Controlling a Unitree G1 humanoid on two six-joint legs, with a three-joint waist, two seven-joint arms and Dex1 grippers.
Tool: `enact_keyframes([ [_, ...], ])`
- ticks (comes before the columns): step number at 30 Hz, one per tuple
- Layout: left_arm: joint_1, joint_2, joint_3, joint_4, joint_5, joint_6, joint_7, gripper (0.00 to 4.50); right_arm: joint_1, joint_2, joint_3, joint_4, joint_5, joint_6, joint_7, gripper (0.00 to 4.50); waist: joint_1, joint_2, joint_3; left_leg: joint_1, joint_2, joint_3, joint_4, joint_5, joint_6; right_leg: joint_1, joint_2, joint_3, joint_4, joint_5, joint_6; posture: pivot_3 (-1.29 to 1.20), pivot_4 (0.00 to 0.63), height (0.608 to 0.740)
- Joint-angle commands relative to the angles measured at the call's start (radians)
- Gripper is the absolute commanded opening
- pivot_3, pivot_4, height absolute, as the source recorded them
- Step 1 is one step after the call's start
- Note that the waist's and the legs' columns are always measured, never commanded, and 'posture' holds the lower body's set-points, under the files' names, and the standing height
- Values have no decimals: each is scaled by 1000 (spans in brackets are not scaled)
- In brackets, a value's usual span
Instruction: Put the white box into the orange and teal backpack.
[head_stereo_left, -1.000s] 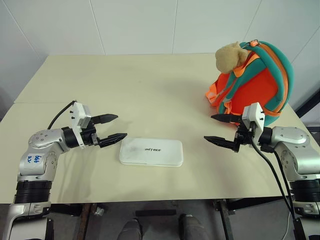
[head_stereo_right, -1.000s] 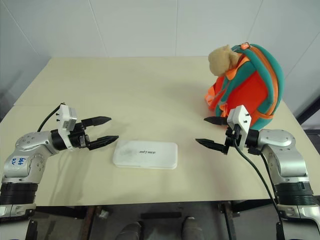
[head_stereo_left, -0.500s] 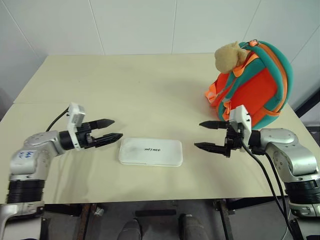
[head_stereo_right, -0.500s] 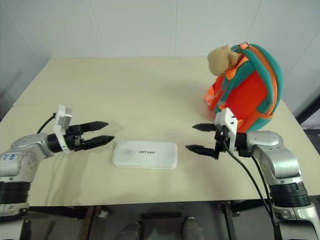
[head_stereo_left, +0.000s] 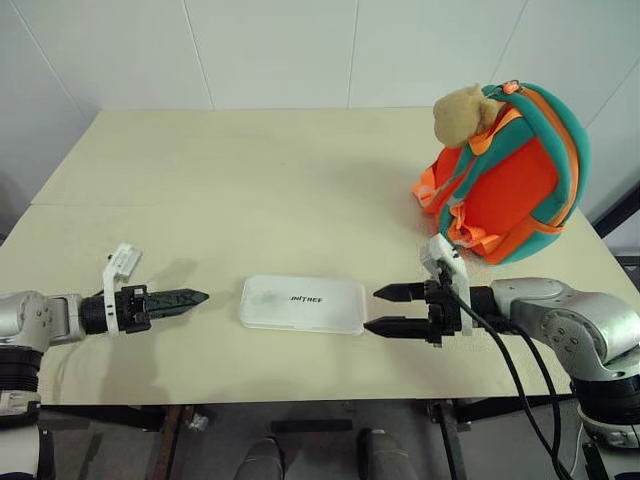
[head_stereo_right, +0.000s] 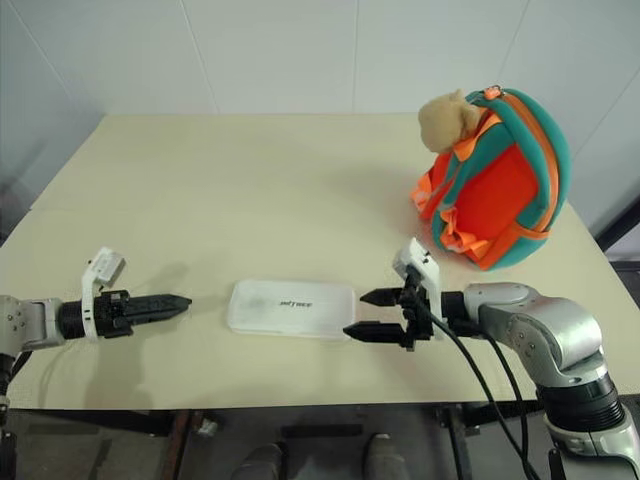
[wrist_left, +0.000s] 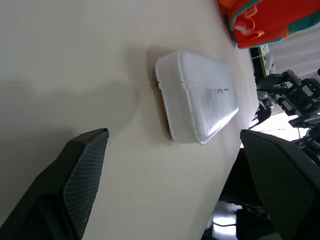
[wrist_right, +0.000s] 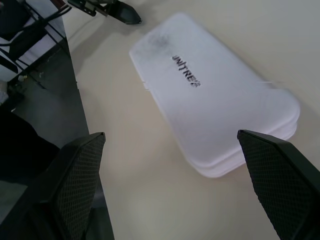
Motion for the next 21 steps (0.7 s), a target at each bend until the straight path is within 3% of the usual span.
enact_keyframes([
  [1,11,-7,6,-39,-26,41,-4,4500,18,0,-8,-51,29,52,-48,4476,-1,0,0,0,0,0,0,0,0,0,0,0,0,0,0,0,150,740],
  [10,6,-69,35,-73,-58,137,46,4500,-1,59,44,66,-45,8,-101,4476,-4,0,0,0,0,0,0,0,0,0,0,0,0,0,1,0,150,740],
  [21,-29,-86,-10,-37,-7,68,71,4500,-18,82,94,157,-121,-105,-65,4476,-2,0,0,0,0,0,0,0,0,0,0,0,0,1,2,0,150,740],
])
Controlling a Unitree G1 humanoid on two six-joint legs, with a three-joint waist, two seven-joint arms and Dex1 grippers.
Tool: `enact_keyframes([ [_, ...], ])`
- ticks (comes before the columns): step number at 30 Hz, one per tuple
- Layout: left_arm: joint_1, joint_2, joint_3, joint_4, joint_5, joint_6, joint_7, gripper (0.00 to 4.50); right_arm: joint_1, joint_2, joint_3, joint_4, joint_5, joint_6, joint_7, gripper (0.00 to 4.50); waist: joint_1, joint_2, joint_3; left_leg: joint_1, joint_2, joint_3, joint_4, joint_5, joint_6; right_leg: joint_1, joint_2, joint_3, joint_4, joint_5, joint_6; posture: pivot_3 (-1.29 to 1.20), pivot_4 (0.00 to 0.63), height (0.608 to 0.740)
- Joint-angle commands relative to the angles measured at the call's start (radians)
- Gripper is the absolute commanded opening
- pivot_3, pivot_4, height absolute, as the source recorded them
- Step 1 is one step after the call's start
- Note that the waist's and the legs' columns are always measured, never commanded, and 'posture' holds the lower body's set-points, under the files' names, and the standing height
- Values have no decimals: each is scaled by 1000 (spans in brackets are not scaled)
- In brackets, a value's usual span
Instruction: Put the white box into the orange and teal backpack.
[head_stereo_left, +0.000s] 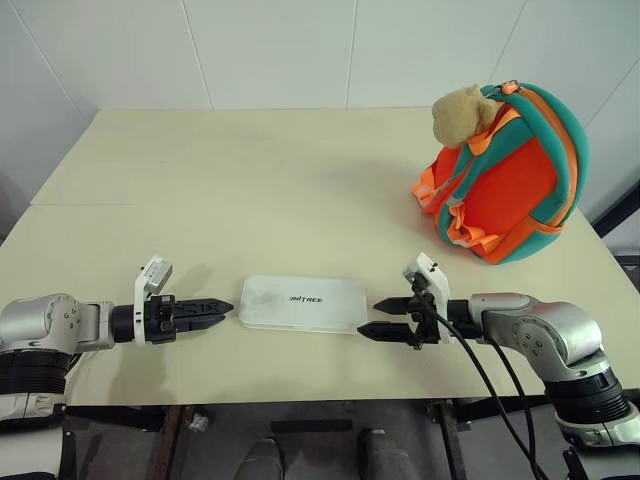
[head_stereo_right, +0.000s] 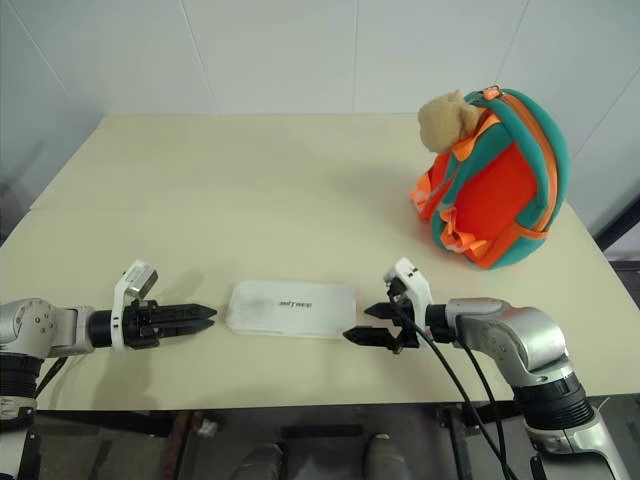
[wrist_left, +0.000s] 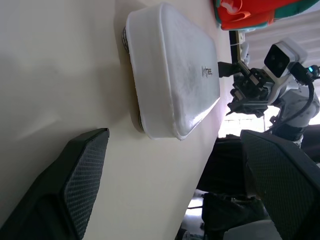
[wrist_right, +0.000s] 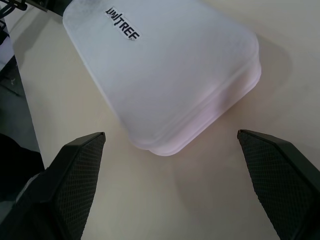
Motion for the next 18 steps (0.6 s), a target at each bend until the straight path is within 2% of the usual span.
enact_keyframes([
  [1,-34,-8,-18,30,24,-23,10,4500,-17,2,-1,14,-17,-45,29,4476,1,0,0,0,0,0,0,0,0,0,0,0,0,0,0,0,150,740],
  [10,-107,-83,-76,48,0,46,-8,4500,-53,29,20,47,-55,-96,54,4476,0,0,0,0,0,0,1,0,0,1,0,0,0,0,1,0,150,740],
  [18,-151,-148,-62,81,-2,76,10,4500,-87,95,31,39,-52,-95,43,4476,0,0,0,0,0,0,1,0,0,1,0,0,1,0,1,0,150,740],
])
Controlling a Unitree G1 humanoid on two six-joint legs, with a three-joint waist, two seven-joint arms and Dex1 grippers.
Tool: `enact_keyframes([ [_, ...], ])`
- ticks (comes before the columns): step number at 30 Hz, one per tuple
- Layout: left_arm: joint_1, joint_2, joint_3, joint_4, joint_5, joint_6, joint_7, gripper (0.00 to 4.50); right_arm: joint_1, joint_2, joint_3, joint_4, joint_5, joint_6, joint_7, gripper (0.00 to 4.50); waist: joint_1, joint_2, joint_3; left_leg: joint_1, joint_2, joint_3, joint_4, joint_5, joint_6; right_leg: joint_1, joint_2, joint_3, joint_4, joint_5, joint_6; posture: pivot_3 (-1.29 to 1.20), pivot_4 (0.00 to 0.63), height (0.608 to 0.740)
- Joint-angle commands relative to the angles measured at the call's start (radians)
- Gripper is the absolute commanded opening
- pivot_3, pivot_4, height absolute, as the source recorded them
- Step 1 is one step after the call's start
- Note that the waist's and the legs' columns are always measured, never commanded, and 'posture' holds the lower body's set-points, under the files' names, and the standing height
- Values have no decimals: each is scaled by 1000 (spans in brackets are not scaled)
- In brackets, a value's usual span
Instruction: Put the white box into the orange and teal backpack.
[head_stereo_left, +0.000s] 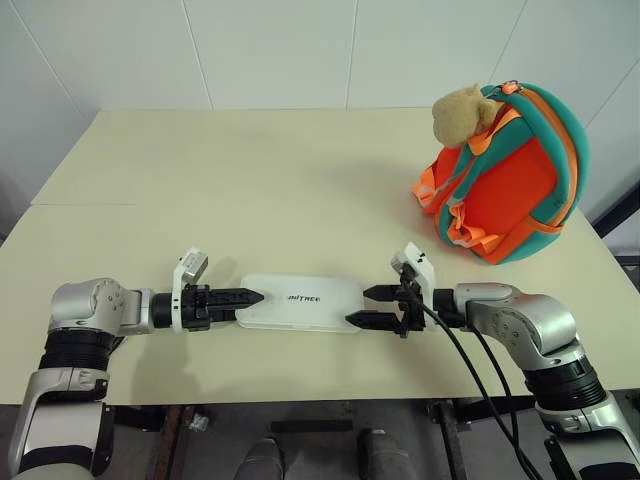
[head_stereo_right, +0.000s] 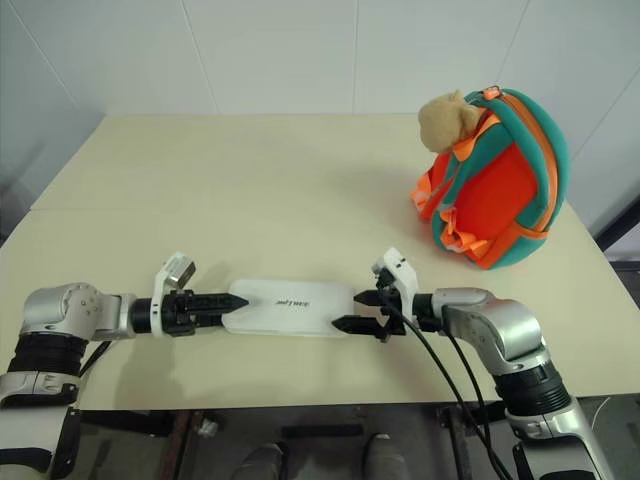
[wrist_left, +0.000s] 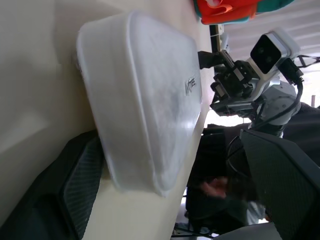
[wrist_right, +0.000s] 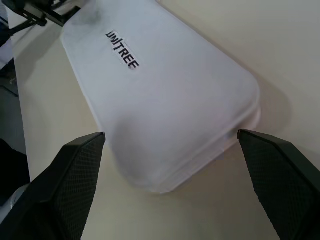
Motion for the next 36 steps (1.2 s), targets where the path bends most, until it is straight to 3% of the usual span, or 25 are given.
enact_keyframes([
  [1,-13,-11,15,-2,-20,30,5,4500,-18,28,-3,-29,11,-10,2,4476,0,0,0,0,0,0,0,0,0,0,0,0,0,0,0,0,150,740],
  [13,-17,-26,59,-20,-53,96,22,4500,-25,68,0,-21,-21,-46,-2,4476,-1,0,0,0,0,0,0,0,0,0,0,0,0,0,0,0,150,740],
  [16,-10,-41,83,-28,-63,113,39,3912,-14,63,0,-23,-36,-59,-1,4500,-2,0,0,0,0,0,0,0,0,0,0,0,0,0,0,0,150,740],
  [24,-13,-64,140,-70,-110,165,54,1507,10,39,-94,-53,-31,-56,-49,4500,-1,0,0,0,0,0,0,0,0,0,0,0,0,0,0,0,150,740],
  [25,-9,-61,126,-87,-111,157,48,1360,10,33,-118,-58,-27,-53,-60,4500,-1,0,0,0,0,0,0,0,0,0,0,0,0,0,0,0,150,740],
  [33,4,-70,157,-119,-114,36,48,1370,-45,-36,-399,-84,-61,-39,-283,4500,0,0,0,-1,0,0,0,0,-1,-1,0,0,-1,0,0,0,150,740],
  [36,5,-66,168,-73,-89,-28,63,1370,-83,-73,-418,-66,-107,-49,-346,4500,-1,0,0,0,0,0,0,0,-1,-1,0,0,-1,0,0,0,150,740],
])
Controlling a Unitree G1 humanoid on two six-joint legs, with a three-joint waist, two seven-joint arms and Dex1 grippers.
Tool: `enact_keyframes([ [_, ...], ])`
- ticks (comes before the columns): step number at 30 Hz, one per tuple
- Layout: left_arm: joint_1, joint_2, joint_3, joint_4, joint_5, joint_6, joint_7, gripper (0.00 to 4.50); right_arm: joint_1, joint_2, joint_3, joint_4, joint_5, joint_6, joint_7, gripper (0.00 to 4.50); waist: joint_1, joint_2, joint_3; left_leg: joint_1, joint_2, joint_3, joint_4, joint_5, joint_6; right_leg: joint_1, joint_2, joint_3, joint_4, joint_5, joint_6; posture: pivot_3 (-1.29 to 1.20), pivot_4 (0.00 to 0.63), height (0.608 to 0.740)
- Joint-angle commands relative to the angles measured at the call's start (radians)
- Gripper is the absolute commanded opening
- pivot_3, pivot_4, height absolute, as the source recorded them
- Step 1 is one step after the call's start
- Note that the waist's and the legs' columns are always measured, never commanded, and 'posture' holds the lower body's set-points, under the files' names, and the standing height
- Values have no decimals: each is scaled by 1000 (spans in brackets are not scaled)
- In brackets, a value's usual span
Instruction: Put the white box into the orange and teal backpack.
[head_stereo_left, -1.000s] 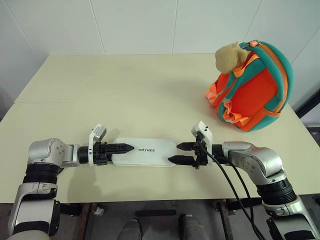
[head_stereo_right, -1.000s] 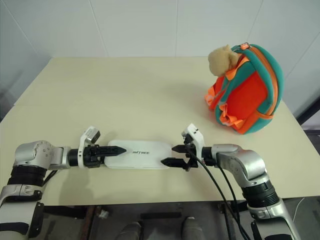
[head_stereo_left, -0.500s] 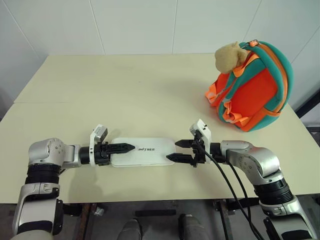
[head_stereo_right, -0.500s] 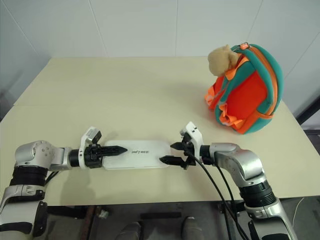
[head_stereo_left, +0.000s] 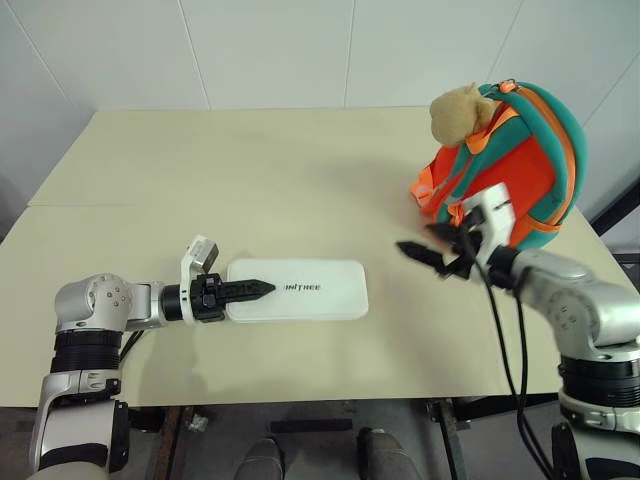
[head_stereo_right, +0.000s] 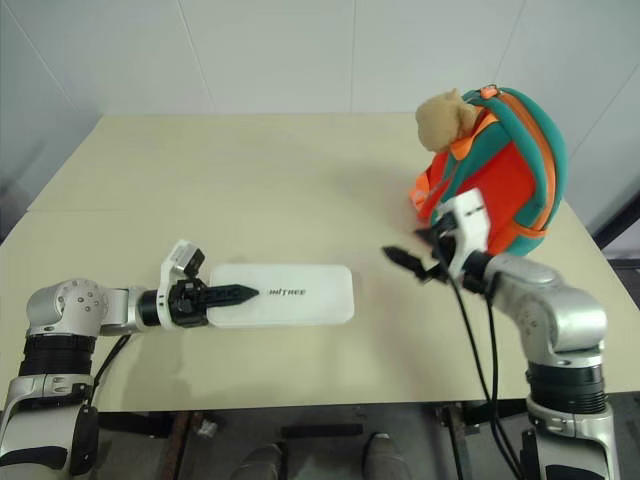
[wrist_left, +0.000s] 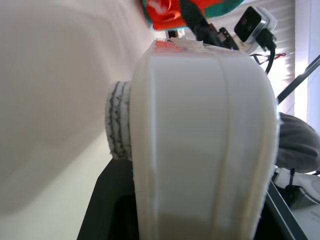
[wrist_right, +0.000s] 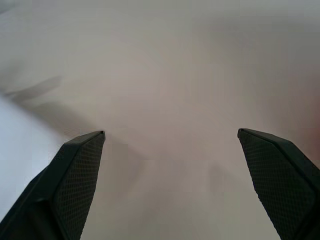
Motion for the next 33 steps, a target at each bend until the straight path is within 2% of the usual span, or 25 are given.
enact_keyframes([
  [1,6,11,35,31,16,-76,7,1370,-55,-52,-28,-7,-58,-19,-73,4500,0,0,0,0,0,0,0,0,0,0,0,0,0,0,0,0,150,740],
  [4,27,17,22,36,29,-107,16,1370,-112,-71,10,32,-110,-27,-109,4500,-4,0,0,0,0,0,-1,0,0,0,0,0,-1,0,0,0,150,740],
  [9,65,8,35,-15,13,-129,20,1370,-199,-29,57,175,-192,-72,-170,4500,0,0,0,-1,0,1,-2,0,0,0,0,0,-3,0,0,0,150,740],
  [17,150,-29,134,-124,-41,-139,78,1370,-428,106,116,666,-330,-367,-245,4500,-7,1,0,-2,0,1,-3,0,0,-2,0,0,-4,0,1,0,150,740],
  [22,190,-62,204,-163,-67,-158,138,1370,-562,160,82,1003,-372,-646,-300,4500,-15,1,0,-2,0,1,-6,0,-1,-2,0,1,-5,0,1,0,150,740],
  [25,217,-83,247,-201,-87,-168,170,1370,-594,169,65,1123,-371,-781,-282,3855,-21,1,0,-2,0,1,-7,0,-1,-2,0,1,-6,0,1,0,150,740],
  [28,246,-91,287,-233,-110,-177,196,1370,-596,179,65,1144,-355,-848,-212,2845,-27,1,0,-3,0,1,-8,1,-2,-2,0,1,-5,0,1,0,150,740],
  [33,267,-82,341,-237,-116,-224,230,1370,-540,211,72,957,-256,-844,40,1183,-34,1,0,-2,1,1,-9,1,-3,-2,0,1,-4,0,1,0,150,740],
])
